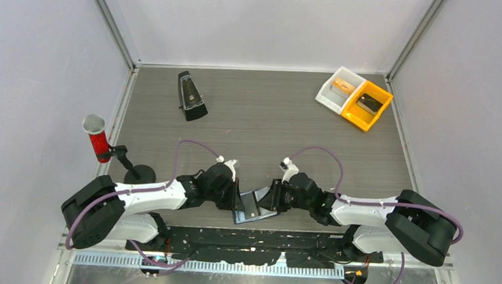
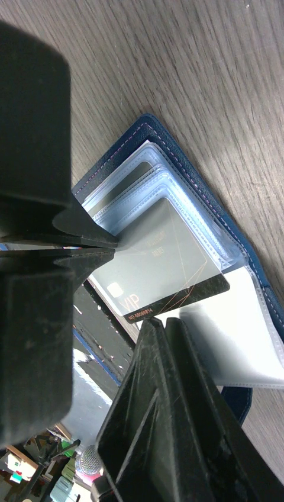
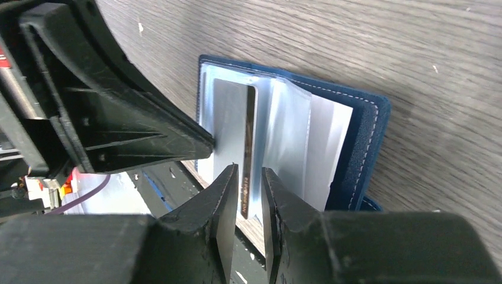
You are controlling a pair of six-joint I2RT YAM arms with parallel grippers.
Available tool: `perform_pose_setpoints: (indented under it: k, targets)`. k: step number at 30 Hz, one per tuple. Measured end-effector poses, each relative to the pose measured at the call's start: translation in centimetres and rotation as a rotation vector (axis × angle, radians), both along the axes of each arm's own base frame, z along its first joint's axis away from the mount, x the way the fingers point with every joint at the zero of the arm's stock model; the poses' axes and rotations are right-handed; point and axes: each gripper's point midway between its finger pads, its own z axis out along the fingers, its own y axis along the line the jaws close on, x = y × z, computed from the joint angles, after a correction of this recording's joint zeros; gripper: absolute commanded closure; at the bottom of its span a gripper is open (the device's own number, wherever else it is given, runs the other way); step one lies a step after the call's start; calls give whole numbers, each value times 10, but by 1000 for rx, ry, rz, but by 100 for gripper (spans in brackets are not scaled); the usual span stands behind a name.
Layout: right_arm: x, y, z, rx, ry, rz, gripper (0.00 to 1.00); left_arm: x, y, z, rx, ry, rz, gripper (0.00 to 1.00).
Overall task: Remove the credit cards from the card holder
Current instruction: Remove the credit card from the card holder.
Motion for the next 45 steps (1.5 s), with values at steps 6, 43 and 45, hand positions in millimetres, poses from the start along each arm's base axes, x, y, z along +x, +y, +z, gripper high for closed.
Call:
perform_pose_setpoints:
  k: [6, 43, 45]
  targets:
    - [-2, 0, -14, -22, 29, 25, 72, 0, 0, 0, 1, -1, 0, 97]
    - [17, -32, 48, 152, -77, -20, 95, -1, 4, 21, -14, -32, -3, 66]
    - [16, -35, 51, 149, -84, -25, 95, 3, -1, 38, -49, -63, -4, 62]
